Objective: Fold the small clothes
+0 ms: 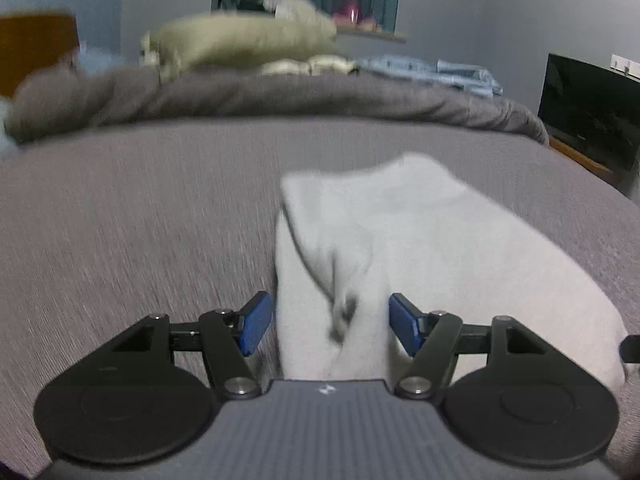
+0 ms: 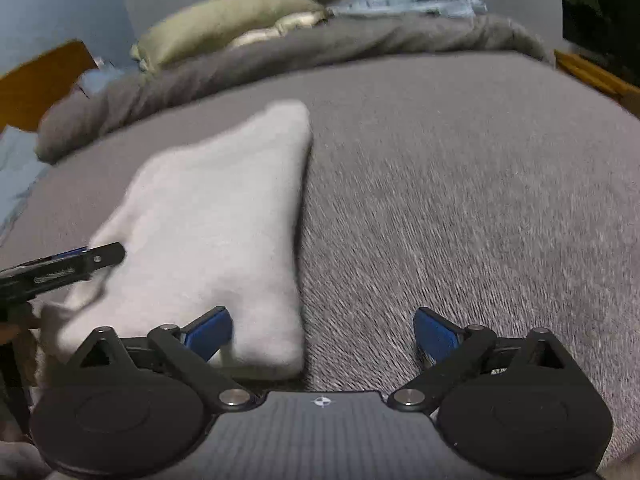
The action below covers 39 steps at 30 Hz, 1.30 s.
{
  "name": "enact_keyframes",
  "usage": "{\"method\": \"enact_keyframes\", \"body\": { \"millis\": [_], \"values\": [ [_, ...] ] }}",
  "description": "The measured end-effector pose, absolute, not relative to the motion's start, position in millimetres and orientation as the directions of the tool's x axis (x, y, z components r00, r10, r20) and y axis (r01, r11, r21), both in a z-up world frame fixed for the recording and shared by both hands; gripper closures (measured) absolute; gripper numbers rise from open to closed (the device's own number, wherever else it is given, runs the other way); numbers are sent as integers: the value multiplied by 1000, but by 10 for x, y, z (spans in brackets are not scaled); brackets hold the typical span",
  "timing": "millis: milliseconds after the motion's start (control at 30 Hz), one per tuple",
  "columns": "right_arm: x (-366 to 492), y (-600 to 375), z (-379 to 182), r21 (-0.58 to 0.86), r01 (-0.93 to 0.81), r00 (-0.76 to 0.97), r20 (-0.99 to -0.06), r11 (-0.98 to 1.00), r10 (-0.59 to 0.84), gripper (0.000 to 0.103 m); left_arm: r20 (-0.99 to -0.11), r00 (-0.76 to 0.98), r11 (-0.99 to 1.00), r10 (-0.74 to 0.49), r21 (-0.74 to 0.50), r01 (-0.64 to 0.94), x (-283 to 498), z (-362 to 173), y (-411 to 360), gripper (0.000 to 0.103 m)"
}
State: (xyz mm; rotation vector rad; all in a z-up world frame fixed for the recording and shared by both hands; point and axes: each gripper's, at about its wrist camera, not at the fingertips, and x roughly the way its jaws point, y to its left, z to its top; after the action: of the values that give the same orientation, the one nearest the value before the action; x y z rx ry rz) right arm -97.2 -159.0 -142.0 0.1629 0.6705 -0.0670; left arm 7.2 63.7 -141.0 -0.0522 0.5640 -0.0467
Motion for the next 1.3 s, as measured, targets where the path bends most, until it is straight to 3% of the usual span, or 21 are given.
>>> {"method": "enact_keyframes", "body": {
  "millis": [167, 300, 633, 767, 833, 933, 1033, 1100, 1133, 1300],
  "values": [
    [-924, -1538, -1383, 132, 75, 799, -602, 988, 20, 13, -589, 807, 996, -45, -92, -12, 288, -1346, 658, 46],
    [-858, -1587, -1468, 133, 85, 781, -625, 987, 17, 10, -623, 782, 991, -30, -117, -56, 421, -1409, 750, 46],
    [-843, -1553, -1406, 137, 72, 795, -607, 988, 26, 8, -647, 748, 940, -147, -327, -98, 418, -1436, 1098, 43],
    [-694, -1576, -1144, 148, 33, 829, -556, 988, 56, 12, -596, 796, 990, -105, -140, 26, 286, -1036, 946, 43],
    [-532, -1588, -1022, 123, -14, 846, -528, 992, 77, 23, -554, 820, 990, -141, -67, 124, 254, -871, 816, 43],
    [-260, -1592, -912, 103, -148, 851, -494, 984, 180, 35, -531, 801, 957, -275, -73, 280, 292, -804, 614, 43],
    [-28, -1510, -933, 19, -301, 812, -519, 953, 267, 47, -551, 759, 929, -346, -88, 359, 387, -912, 476, 45],
    [80, -1429, -990, -88, -359, 812, -520, 929, 264, 48, -568, 741, 917, -358, -62, 395, 413, -1007, 400, 46],
    [157, -1399, -1031, -116, -386, 805, -527, 915, 273, 53, -583, 727, 908, -362, -46, 416, 431, -1073, 359, 46],
    [556, -1234, -1165, -122, -486, 754, -559, 866, 344, 58, -620, 695, 890, -365, -14, 456, 502, -1338, 347, 46]
  ]
}}
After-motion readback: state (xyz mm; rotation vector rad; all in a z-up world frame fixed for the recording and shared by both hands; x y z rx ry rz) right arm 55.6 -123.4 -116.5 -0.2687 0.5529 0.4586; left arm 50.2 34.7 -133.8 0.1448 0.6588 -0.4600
